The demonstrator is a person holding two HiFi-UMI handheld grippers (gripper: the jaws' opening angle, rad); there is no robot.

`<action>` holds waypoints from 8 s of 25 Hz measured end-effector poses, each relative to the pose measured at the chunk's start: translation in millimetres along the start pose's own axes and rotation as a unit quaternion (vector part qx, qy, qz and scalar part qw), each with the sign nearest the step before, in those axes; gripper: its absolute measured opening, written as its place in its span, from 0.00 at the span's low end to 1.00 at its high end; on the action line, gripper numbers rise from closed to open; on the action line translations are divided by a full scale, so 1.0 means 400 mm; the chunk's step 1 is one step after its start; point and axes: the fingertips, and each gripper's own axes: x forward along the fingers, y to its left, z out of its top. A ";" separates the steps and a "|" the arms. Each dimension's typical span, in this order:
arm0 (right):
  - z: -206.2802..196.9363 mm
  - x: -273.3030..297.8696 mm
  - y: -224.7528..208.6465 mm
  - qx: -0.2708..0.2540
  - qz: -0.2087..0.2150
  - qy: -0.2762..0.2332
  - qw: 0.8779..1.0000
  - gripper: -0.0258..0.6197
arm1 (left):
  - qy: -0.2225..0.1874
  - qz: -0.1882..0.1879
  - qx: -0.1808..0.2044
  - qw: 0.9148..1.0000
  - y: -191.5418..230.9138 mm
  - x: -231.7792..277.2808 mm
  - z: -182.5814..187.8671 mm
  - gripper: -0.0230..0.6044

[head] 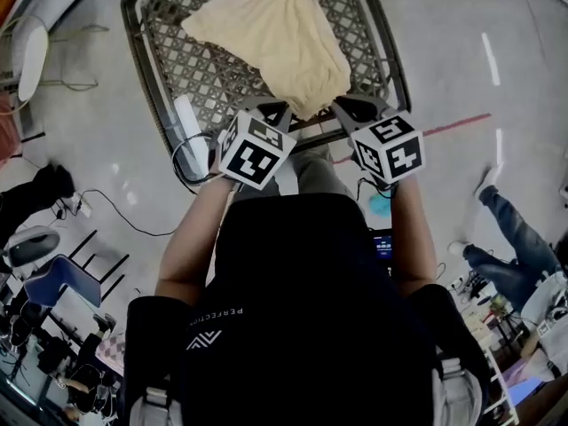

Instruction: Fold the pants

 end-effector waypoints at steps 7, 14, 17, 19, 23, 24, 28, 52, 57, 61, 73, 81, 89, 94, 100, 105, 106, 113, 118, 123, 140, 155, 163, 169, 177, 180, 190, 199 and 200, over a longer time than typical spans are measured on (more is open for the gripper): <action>-0.042 0.018 -0.045 -0.082 0.048 0.046 0.994 0.11 | 0.002 0.013 -0.050 0.999 -0.007 0.054 0.016 0.06; -0.039 0.029 -0.043 -0.139 0.090 0.061 0.984 0.11 | 0.008 0.027 -0.080 0.996 -0.023 0.081 0.010 0.06; -0.038 0.031 -0.031 -0.161 0.105 0.065 0.979 0.11 | 0.005 0.027 -0.091 0.995 -0.029 0.081 0.009 0.13; -0.041 0.039 -0.037 -0.173 0.104 0.067 0.977 0.12 | 0.002 0.027 -0.098 0.995 -0.028 0.087 0.008 0.15; -0.051 0.055 -0.044 -0.204 0.120 0.085 0.968 0.18 | -0.010 0.030 -0.108 0.994 -0.020 0.097 0.011 0.22; -0.055 0.058 -0.041 -0.213 0.128 0.092 0.964 0.25 | -0.011 0.030 -0.108 0.994 -0.021 0.098 0.012 0.25; -0.052 0.068 -0.037 -0.250 0.137 0.109 0.952 0.30 | -0.007 0.024 -0.101 0.995 -0.025 0.100 0.018 0.29; -0.142 0.172 -0.084 -0.374 0.178 0.182 0.891 0.38 | 0.083 -0.049 -0.046 0.994 -0.062 0.224 -0.046 0.46; -0.157 0.188 -0.082 -0.396 0.166 0.173 0.886 0.38 | 0.085 -0.064 -0.055 0.993 -0.070 0.226 -0.071 0.46; -0.172 0.196 -0.088 -0.435 0.153 0.175 0.870 0.38 | 0.105 -0.052 -0.006 0.993 -0.079 0.236 -0.082 0.44; -0.135 0.205 -0.101 -0.415 0.128 0.180 0.882 0.32 | 0.112 -0.003 0.025 0.993 -0.036 0.237 -0.067 0.29; -0.120 0.177 -0.087 -0.421 0.140 0.201 0.873 0.25 | 0.099 -0.059 -0.064 0.991 -0.030 0.203 -0.051 0.24; -0.118 0.127 -0.078 -0.409 0.147 0.182 0.882 0.13 | 0.088 -0.103 -0.139 0.981 -0.063 0.160 -0.023 0.20; -0.128 0.120 -0.057 -0.396 0.148 0.176 0.889 0.22 | 0.084 -0.099 -0.149 0.980 -0.065 0.137 -0.012 0.20; -0.126 0.120 -0.041 -0.403 0.126 0.152 0.894 0.33 | 0.088 -0.084 -0.156 0.980 -0.059 0.098 0.002 0.20; -0.108 0.143 -0.024 -0.433 0.072 0.130 0.889 0.33 | 0.054 -0.102 -0.169 0.979 -0.070 0.064 0.043 0.19; -0.105 0.143 -0.020 -0.438 0.065 0.131 0.887 0.29 | 0.052 -0.103 -0.168 0.979 -0.070 0.059 0.044 0.19; -0.080 0.087 -0.004 -0.421 0.105 0.150 0.888 0.17 | 0.057 -0.109 -0.162 0.979 -0.071 0.027 0.028 0.20; -0.099 0.050 0.008 -0.424 0.145 0.201 0.871 0.16 | 0.053 -0.127 -0.145 0.980 -0.107 0.017 0.022 0.20; -0.132 0.015 0.023 -0.412 0.182 0.227 0.863 0.15 | 0.051 -0.144 -0.133 0.979 -0.148 0.015 0.009 0.20; -0.114 -0.074 0.085 -0.416 0.249 0.262 0.835 0.15 | 0.076 -0.166 -0.114 0.977 -0.198 -0.055 -0.002 0.21; 0.093 0.062 0.012 -0.418 0.172 0.244 0.858 0.15 | 0.063 -0.133 -0.109 0.983 0.044 -0.044 0.087 0.21; 0.160 0.136 -0.034 -0.422 0.155 0.239 0.861 0.15 | 0.060 -0.125 -0.132 0.981 0.142 -0.006 0.106 0.21; 0.199 0.193 -0.057 -0.418 0.143 0.231 0.867 0.15 | 0.053 -0.108 -0.150 0.981 0.206 0.018 0.107 0.21; 0.226 0.247 -0.088 -0.413 0.127 0.225 0.873 0.15 | 0.055 -0.092 -0.153 0.982 0.264 0.055 0.112 0.22; 0.232 0.262 -0.094 -0.412 0.124 0.221 0.875 0.15 | 0.042 -0.098 -0.166 0.980 0.270 0.082 0.103 0.22; 0.229 0.309 -0.117 -0.387 0.127 0.218 0.887 0.15 | 0.057 -0.056 -0.132 0.988 0.324 0.107 0.097 0.23; 0.220 0.330 -0.120 -0.375 0.127 0.215 0.893 0.15 | 0.069 -0.038 -0.100 0.992 0.334 0.125 0.083 0.25; 0.220 0.334 -0.122 -0.374 0.127 0.215 0.893 0.15 | 0.068 -0.034 -0.097 0.992 0.339 0.125 0.082 0.27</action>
